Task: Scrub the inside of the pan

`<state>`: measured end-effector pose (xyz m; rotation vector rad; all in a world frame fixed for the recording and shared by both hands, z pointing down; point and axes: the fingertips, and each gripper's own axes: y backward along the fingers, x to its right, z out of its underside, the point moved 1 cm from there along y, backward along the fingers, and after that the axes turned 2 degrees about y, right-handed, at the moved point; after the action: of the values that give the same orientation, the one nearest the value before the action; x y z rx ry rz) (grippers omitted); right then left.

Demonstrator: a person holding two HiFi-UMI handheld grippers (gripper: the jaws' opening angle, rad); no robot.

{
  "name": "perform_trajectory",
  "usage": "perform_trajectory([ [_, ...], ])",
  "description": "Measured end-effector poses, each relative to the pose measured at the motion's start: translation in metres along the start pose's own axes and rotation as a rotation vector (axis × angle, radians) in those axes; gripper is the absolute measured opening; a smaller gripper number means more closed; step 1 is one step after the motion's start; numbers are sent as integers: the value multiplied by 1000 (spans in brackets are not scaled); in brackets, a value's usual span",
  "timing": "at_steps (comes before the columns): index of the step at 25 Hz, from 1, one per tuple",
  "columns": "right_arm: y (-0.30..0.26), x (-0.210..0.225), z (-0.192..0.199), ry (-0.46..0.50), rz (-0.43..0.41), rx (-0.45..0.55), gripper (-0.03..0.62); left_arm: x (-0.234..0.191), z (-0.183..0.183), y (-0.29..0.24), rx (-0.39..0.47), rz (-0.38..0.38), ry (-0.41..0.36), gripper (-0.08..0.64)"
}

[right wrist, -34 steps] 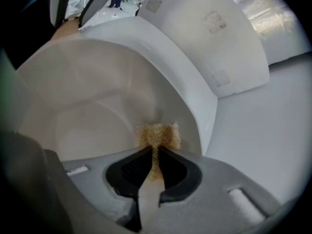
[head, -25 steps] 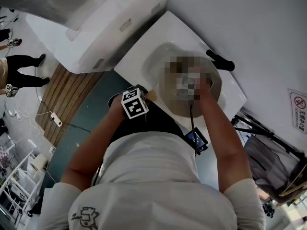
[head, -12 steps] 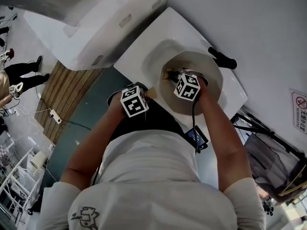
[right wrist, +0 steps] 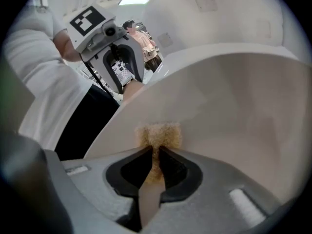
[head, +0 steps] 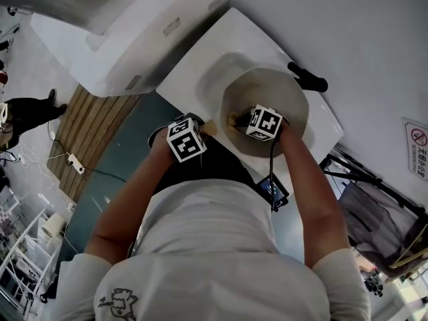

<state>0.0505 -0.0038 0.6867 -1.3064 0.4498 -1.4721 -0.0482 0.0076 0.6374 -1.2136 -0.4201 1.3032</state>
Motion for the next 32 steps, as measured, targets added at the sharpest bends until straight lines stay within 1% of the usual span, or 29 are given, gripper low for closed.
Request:
perform_trajectory([
  [4,1,-16,18,-97,-125,-65,44,1,0,0,7,0,7,164],
  [7,4,-22,37,-198,-190,-154,46,1,-1,2,4,0,3,164],
  [10,9,-27,57,-297,-242,-283,46,1,-1,1,7,1,2,163],
  [13,16,-31,76,-366,-274,-420,46,1,0,0,14,6,7,163],
  [15,23,-33,89,-394,-284,-519,46,2,0,1,16,9,10,163],
  [18,36,-32,108,-404,-283,-677,46,2,-1,2,22,12,13,163],
  [21,52,-28,123,-396,-253,-826,46,3,0,1,25,21,14,163],
  [25,77,-15,139,-365,-150,-1019,48,2,1,1,27,29,19,161],
  [27,87,-3,145,-347,-81,-1082,48,3,1,2,24,43,21,161],
  [29,97,11,147,-325,6,-1135,48,4,1,3,19,52,18,161],
  [32,104,43,152,-236,161,-1196,48,4,0,3,18,58,11,161],
])
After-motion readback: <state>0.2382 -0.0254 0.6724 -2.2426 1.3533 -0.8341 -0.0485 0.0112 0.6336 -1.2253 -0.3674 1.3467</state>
